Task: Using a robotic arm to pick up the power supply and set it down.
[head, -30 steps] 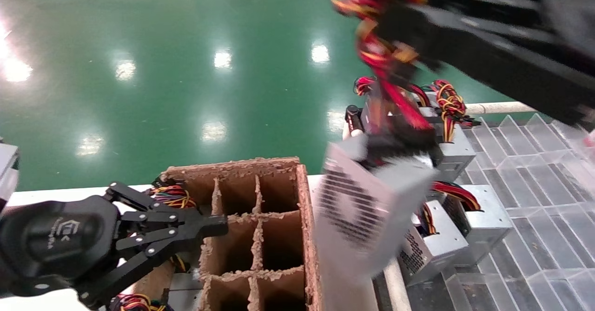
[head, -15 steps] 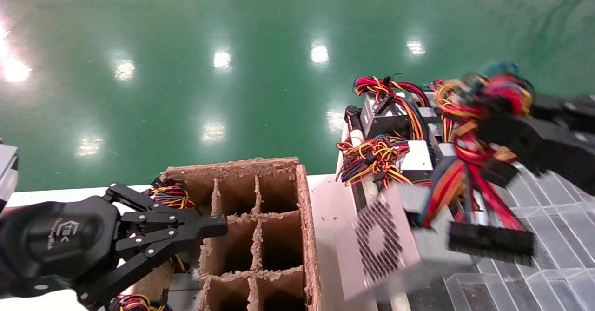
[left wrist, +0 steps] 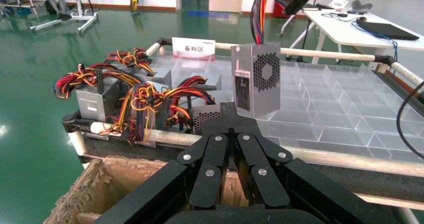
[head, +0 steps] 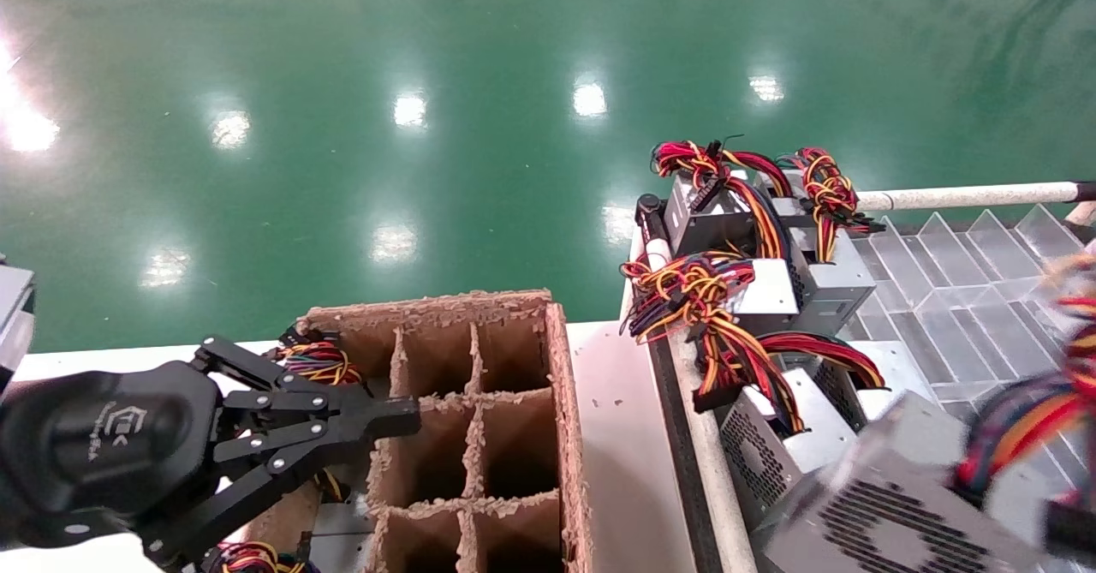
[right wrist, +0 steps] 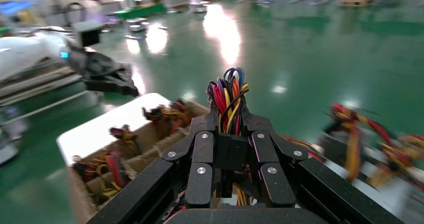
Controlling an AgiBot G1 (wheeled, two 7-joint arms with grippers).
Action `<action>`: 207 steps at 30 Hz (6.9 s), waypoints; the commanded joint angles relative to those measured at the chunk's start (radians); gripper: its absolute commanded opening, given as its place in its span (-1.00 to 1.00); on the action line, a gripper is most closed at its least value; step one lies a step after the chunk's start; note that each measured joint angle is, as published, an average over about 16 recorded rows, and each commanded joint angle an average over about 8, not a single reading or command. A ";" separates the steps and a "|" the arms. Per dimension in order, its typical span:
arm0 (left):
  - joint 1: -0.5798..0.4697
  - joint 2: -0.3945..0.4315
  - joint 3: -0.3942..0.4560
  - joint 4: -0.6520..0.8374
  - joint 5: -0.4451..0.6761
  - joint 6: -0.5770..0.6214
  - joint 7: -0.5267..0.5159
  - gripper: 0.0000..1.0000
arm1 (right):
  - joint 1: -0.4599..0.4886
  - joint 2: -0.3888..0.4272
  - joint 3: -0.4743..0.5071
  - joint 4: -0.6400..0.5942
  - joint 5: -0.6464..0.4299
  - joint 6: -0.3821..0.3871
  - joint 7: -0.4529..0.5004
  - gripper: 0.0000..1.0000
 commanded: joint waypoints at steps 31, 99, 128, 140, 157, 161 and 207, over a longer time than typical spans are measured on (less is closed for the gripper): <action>0.000 0.000 0.000 0.000 0.000 0.000 0.000 -1.00 | 0.072 0.082 -0.511 -0.043 0.214 -0.025 -0.301 -1.00; 0.000 0.000 0.000 0.000 0.000 0.000 0.000 -1.00 | 0.157 -0.207 -0.151 -0.062 -0.136 0.227 -0.001 1.00; 0.000 0.000 0.000 0.000 0.000 0.000 0.000 1.00 | 0.086 -0.453 0.264 -0.049 -0.471 0.118 0.199 1.00; 0.000 0.000 0.000 0.000 0.000 0.000 0.000 1.00 | 0.037 -0.585 0.473 -0.055 -0.653 0.060 0.314 1.00; 0.000 0.000 0.000 0.000 0.000 0.000 0.000 1.00 | -0.034 -0.774 0.774 -0.064 -0.914 -0.024 0.480 1.00; 0.000 0.000 0.000 0.000 0.000 0.000 0.000 1.00 | -0.052 -0.821 0.849 -0.066 -0.979 -0.045 0.522 1.00; 0.000 0.000 0.000 0.000 0.000 0.000 0.000 1.00 | -0.076 -0.883 0.949 -0.069 -1.066 -0.073 0.576 1.00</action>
